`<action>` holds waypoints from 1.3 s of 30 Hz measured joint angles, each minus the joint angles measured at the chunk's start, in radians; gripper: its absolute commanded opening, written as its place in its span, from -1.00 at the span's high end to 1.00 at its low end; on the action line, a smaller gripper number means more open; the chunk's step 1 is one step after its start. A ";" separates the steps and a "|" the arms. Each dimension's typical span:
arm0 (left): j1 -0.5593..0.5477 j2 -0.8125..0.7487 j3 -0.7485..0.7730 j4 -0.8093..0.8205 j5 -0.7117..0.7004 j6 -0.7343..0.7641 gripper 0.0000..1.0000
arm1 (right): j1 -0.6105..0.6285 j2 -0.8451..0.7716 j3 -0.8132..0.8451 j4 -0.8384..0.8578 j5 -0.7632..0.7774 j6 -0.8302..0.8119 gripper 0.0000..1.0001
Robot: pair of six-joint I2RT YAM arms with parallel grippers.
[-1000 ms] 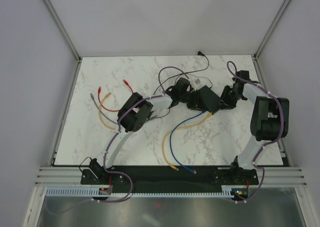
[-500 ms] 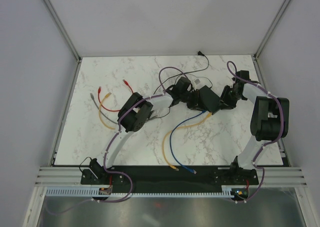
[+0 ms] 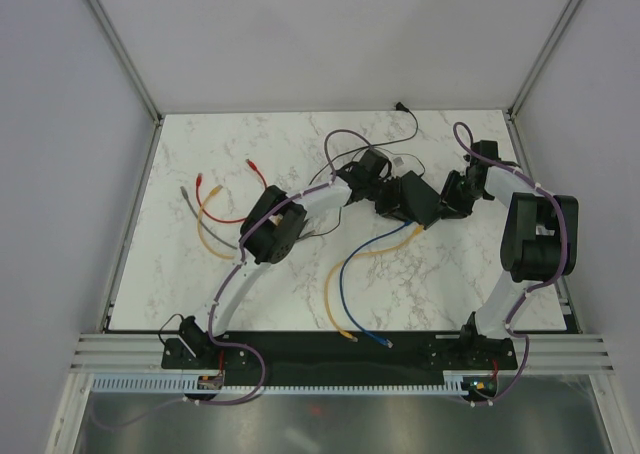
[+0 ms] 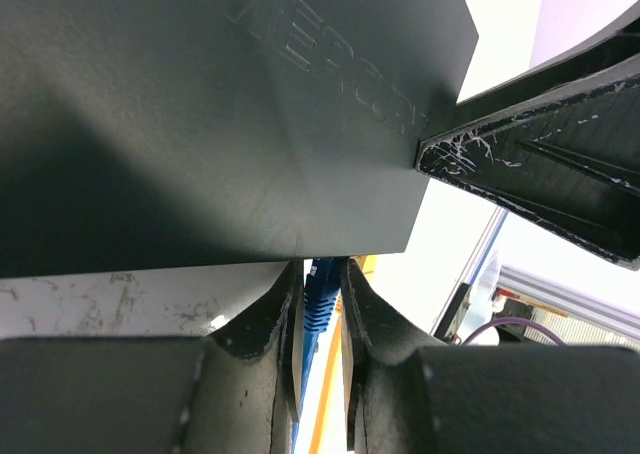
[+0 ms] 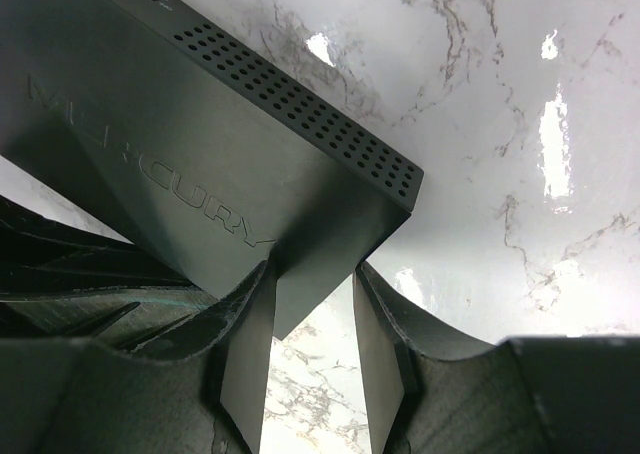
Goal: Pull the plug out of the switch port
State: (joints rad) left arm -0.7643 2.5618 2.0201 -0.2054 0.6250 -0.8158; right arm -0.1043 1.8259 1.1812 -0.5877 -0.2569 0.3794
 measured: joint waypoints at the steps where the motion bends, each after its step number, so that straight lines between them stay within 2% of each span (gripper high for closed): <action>1: 0.000 0.005 0.011 -0.015 0.000 0.004 0.95 | 0.000 0.000 0.000 0.000 0.001 0.000 0.12; 7: -0.001 0.009 0.029 -0.040 0.005 0.059 0.95 | 0.002 0.004 0.007 -0.007 0.004 0.010 0.12; 13: -0.001 -0.045 -0.119 0.138 0.017 0.100 0.95 | 0.010 0.010 0.013 -0.009 0.000 0.014 0.12; 18: 0.006 -0.047 -0.159 0.223 0.053 0.097 0.95 | 0.012 0.010 0.013 -0.009 0.003 0.017 0.12; 28: 0.011 -0.013 -0.032 0.024 0.054 0.130 0.95 | 0.013 0.012 0.013 -0.010 0.002 0.021 0.12; 39: 0.039 0.023 0.017 -0.054 0.171 0.129 0.95 | 0.025 0.019 0.016 -0.016 -0.018 0.029 0.11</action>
State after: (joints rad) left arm -0.7250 2.5843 2.0369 -0.2596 0.7956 -0.6868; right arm -0.0792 1.8450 1.1969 -0.6041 -0.2745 0.4084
